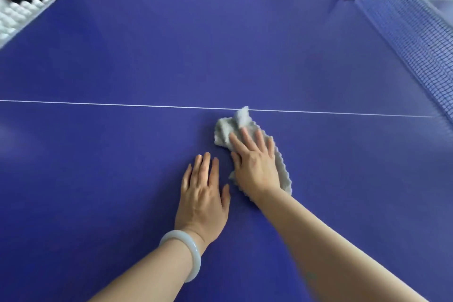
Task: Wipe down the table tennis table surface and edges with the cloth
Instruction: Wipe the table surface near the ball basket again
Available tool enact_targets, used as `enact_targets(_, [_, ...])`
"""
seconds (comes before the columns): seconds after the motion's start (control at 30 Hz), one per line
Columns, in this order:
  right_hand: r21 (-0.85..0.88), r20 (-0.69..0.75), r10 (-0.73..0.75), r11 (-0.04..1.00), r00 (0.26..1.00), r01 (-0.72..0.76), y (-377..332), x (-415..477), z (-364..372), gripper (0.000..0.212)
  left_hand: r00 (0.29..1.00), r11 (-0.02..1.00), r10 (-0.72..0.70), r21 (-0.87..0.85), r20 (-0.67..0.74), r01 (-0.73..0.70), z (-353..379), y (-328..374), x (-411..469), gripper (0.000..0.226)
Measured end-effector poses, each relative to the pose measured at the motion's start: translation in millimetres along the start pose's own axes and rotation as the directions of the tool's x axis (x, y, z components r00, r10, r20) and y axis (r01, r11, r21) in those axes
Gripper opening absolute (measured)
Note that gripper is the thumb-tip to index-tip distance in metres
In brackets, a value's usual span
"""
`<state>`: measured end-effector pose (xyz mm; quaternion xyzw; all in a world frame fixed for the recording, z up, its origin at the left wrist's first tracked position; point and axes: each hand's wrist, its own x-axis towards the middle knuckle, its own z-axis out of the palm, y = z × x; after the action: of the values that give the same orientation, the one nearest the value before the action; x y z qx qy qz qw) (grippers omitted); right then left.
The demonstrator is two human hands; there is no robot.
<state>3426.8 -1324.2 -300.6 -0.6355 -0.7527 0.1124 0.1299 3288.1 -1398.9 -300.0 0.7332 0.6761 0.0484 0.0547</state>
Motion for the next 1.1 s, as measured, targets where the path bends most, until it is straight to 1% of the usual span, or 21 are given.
enact_targets(0.03, [-0.007,0.066,-0.152,0.988,0.986,0.153,-3.6,5.6,3.4,0.048,1.000,1.000,-0.005,-0.001,0.001,0.005,-1.2,0.5,0.8,0.068])
enact_targets(0.07, [0.013,0.105,-0.231,0.973,0.967,0.231,0.0,11.8,2.5,0.047,1.000,1.000,-0.005,0.002,0.008,0.005,-1.3,0.9,2.0,0.069])
enact_targets(0.1, [0.049,0.109,-0.258,0.966,0.960,0.254,10.5,19.0,-2.2,0.046,1.000,1.000,-0.003,0.005,0.018,0.003,-0.7,0.7,3.0,0.070])
enact_targets(0.17, [0.077,0.060,-0.212,0.975,0.976,0.207,44.0,31.3,-17.0,0.049,1.000,1.000,-0.006,-0.016,0.005,0.006,0.7,0.4,3.8,0.070])
enact_targets(0.23, [0.035,0.029,-0.051,0.998,0.998,0.050,87.7,33.7,-38.6,0.061,1.000,0.999,-0.009,-0.032,-0.008,0.009,1.7,0.1,2.6,0.068])
enact_targets(0.3, [0.004,-0.024,0.163,0.987,0.986,-0.163,136.1,22.1,-62.5,0.075,1.000,0.999,-0.016,-0.030,-0.007,0.016,3.1,-1.0,1.9,0.068])
enact_targets(0.33, [-0.002,-0.050,0.292,0.956,0.955,-0.292,157.3,12.2,-73.2,0.080,1.000,0.999,-0.018,-0.029,-0.008,0.018,4.2,-1.7,2.7,0.069])
enact_targets(0.4, [0.018,-0.094,0.560,0.828,0.823,-0.561,176.0,-5.4,-83.9,0.081,1.000,1.000,-0.019,-0.023,-0.007,0.019,5.4,-1.9,5.0,0.068])
enact_targets(0.43, [0.036,-0.110,0.653,0.756,0.749,-0.654,170.2,-9.3,-80.3,0.081,1.000,1.000,-0.019,-0.017,-0.005,0.019,5.7,-1.9,4.9,0.066])
enact_targets(0.47, [0.039,-0.123,0.696,0.716,0.708,-0.697,154.2,-12.2,-71.5,0.081,1.000,1.000,-0.019,-0.015,0.000,0.019,5.8,-2.3,4.7,0.064])
enact_targets(0.5, [0.020,-0.127,0.681,0.729,0.721,-0.684,129.2,-15.7,-59.5,0.081,1.000,1.000,-0.019,-0.020,0.001,0.019,5.5,-2.6,4.0,0.062])
enact_targets(0.53, [-0.011,-0.122,0.602,0.794,0.789,-0.607,98.9,-20.5,-44.6,0.083,1.000,0.999,-0.020,-0.030,-0.005,0.020,4.9,-2.8,3.5,0.061])
enact_targets(0.6, [-0.004,-0.072,0.290,0.957,0.954,-0.291,39.2,-34.9,-12.6,0.086,1.000,0.999,-0.018,-0.049,-0.024,0.017,2.8,-3.0,3.6,0.060])
enact_targets(0.63, [0.014,-0.022,0.125,0.992,0.992,-0.124,19.3,-43.8,-1.8,0.080,0.999,0.998,-0.017,-0.057,-0.035,0.015,2.3,-3.0,3.9,0.059])
enact_targets(0.7, [0.041,0.030,-0.108,0.993,0.994,0.107,15.9,-57.4,-2.2,0.062,0.998,0.998,-0.018,-0.060,-0.056,0.014,2.7,-4.4,4.8,0.057])
enact_targets(0.73, [0.049,0.027,-0.146,0.988,0.989,0.145,31.8,-63.9,-9.6,0.057,0.998,0.998,-0.019,-0.062,-0.061,0.015,3.8,-5.8,4.9,0.057])
enact_targets(0.77, [0.042,0.018,-0.133,0.990,0.991,0.132,53.7,-73.0,-17.8,0.056,0.998,0.998,-0.018,-0.064,-0.062,0.014,4.7,-7.1,4.8,0.057])
enact_targets(0.83, [0.027,-0.026,0.023,0.999,0.999,-0.022,105.2,-99.6,-39.4,0.060,0.998,0.998,-0.022,-0.066,-0.059,0.019,6.3,-6.5,3.0,0.057])
enact_targets(0.9, [0.041,-0.098,0.280,0.960,0.955,-0.277,158.8,-132.6,-64.0,0.065,0.999,1.000,-0.014,-0.027,-0.036,0.013,5.5,-2.9,1.0,0.058])
enact_targets(1.0, [0.065,-0.165,0.611,0.790,0.774,-0.610,211.9,-180.6,-95.0,0.069,0.998,0.997,0.047,0.060,-0.038,-0.045,2.4,0.6,-3.3,0.051])
enact_targets(1.1, [0.097,-0.206,0.757,0.646,0.619,-0.757,225.2,-205.8,-97.2,0.069,0.977,0.985,0.164,0.069,-0.138,-0.156,0.4,30.0,-13.1,0.037])
